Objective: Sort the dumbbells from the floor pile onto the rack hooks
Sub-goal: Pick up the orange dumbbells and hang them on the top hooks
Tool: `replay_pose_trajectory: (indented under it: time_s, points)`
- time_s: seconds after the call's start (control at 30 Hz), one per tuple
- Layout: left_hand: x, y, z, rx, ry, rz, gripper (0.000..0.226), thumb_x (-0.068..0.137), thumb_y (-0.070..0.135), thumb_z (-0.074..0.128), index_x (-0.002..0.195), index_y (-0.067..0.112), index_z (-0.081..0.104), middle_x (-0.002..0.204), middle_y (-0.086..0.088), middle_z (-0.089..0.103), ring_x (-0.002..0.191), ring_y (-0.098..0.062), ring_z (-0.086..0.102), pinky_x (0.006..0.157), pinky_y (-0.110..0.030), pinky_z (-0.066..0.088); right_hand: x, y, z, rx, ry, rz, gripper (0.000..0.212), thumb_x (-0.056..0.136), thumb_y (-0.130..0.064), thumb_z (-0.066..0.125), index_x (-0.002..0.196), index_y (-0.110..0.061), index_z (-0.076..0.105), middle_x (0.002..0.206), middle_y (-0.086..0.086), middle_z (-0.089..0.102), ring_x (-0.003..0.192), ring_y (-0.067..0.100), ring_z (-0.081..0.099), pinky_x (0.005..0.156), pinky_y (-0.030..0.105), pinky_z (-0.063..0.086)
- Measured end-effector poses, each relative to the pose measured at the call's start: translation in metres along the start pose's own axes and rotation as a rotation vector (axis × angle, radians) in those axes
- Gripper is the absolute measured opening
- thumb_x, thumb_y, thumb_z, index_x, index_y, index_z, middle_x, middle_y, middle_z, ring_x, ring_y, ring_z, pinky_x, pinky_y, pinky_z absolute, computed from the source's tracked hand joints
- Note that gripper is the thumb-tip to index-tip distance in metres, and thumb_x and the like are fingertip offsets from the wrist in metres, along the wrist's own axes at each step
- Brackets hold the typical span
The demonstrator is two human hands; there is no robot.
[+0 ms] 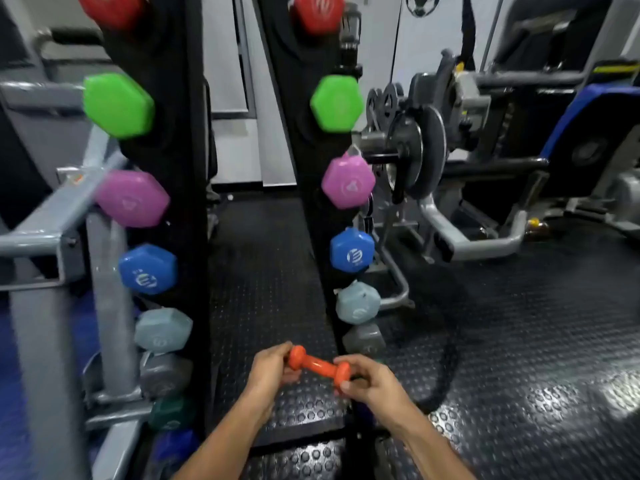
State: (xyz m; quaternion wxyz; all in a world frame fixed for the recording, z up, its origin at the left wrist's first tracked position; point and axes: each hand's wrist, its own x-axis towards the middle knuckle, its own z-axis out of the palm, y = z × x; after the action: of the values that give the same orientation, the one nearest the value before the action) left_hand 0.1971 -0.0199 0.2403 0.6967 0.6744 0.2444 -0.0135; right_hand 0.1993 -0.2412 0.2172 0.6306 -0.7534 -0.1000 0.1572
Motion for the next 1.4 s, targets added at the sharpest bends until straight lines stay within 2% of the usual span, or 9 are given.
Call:
replay_pose_trajectory:
  time_s: [0.23,0.37,0.5,0.77,0.87,1.0,1.13,1.2,1.4]
  points:
    - [-0.038,0.101,-0.005,-0.120,-0.028,0.115,0.033,0.104,0.019,0.049,0.087,0.001,0.072,0.087,-0.022,0.063,0.078,-0.029,0.055,0.069,-0.039,0.050,-0.007,-0.112,-0.014,-0.059,-0.014,-0.172,0.038,0.083,0.001,0.073,0.114,-0.019,0.069,0.092,0.004,0.076,0.084,0.021,0.071,0.085,0.030,0.056]
    - [-0.055,0.152,-0.013,-0.188,-0.021,0.180,0.029,0.103,0.019,0.051,0.101,-0.001,0.072,0.098,-0.022,0.074,0.084,-0.028,0.066,0.062,-0.032,0.059,-0.011,-0.175,-0.020,-0.106,-0.012,-0.265,0.038,0.082,-0.003,0.075,0.106,-0.033,0.072,0.091,0.004,0.073,0.082,0.015,0.066,0.081,0.027,0.052]
    - [-0.072,0.196,-0.017,-0.200,-0.046,0.255,0.034,0.103,0.021,0.051,0.111,-0.004,0.071,0.104,-0.019,0.077,0.091,-0.029,0.069,0.064,-0.033,0.059,-0.021,-0.230,-0.024,-0.109,0.001,-0.383,0.035,0.076,-0.013,0.078,0.101,-0.037,0.072,0.101,0.001,0.072,0.095,0.017,0.067,0.093,0.039,0.053]
    - [-0.112,0.306,-0.010,-0.228,-0.027,0.494,0.017,0.101,0.017,0.052,0.110,0.019,0.066,0.104,-0.010,0.069,0.086,-0.020,0.066,0.081,-0.038,0.053,-0.049,-0.346,-0.041,-0.149,0.051,-0.604,0.033,0.075,-0.014,0.080,0.099,-0.033,0.069,0.099,0.007,0.072,0.092,0.033,0.070,0.084,0.035,0.054]
    - [-0.114,0.352,-0.009,-0.141,0.045,0.645,0.049,0.099,0.011,0.053,0.147,0.023,0.049,0.136,-0.009,0.058,0.121,-0.025,0.058,0.108,-0.049,0.045,-0.062,-0.386,-0.050,-0.139,0.054,-0.672,0.033,0.083,-0.005,0.081,0.105,-0.024,0.067,0.097,0.002,0.071,0.090,0.015,0.070,0.077,0.022,0.052]
    - [-0.136,0.402,-0.007,-0.079,-0.014,0.720,0.080,0.098,0.007,0.053,0.158,0.045,0.019,0.165,0.001,0.028,0.146,-0.024,0.038,0.115,-0.055,0.038,-0.070,-0.435,-0.053,-0.142,0.126,-0.782,0.033,0.088,-0.004,0.078,0.108,-0.027,0.067,0.114,0.005,0.072,0.106,0.022,0.071,0.089,0.038,0.058]
    - [-0.151,0.423,0.000,-0.015,-0.072,0.741,0.092,0.095,-0.001,0.050,0.158,0.052,0.009,0.151,0.014,0.039,0.129,-0.020,0.050,0.105,-0.044,0.048,-0.061,-0.475,-0.050,-0.130,0.269,-0.861,0.028,0.090,-0.007,0.077,0.107,-0.026,0.064,0.106,0.004,0.074,0.103,0.025,0.071,0.091,0.051,0.061]
    - [-0.150,0.427,0.003,0.011,-0.110,0.746,0.098,0.092,-0.003,0.051,0.157,0.054,0.005,0.142,0.007,0.053,0.116,-0.020,0.060,0.095,-0.040,0.054,-0.055,-0.494,-0.046,-0.143,0.350,-0.876,0.026,0.092,-0.012,0.076,0.108,-0.025,0.061,0.110,0.002,0.072,0.105,0.021,0.070,0.086,0.041,0.061]
    - [-0.144,0.430,0.007,0.057,-0.086,0.709,0.100,0.080,0.018,0.052,0.144,0.071,-0.003,0.124,-0.001,0.067,0.104,-0.024,0.068,0.094,-0.053,0.057,-0.020,-0.543,-0.038,-0.179,0.510,-0.880,0.025,0.091,-0.018,0.078,0.107,-0.023,0.059,0.115,0.007,0.069,0.101,0.019,0.067,0.077,0.021,0.052]
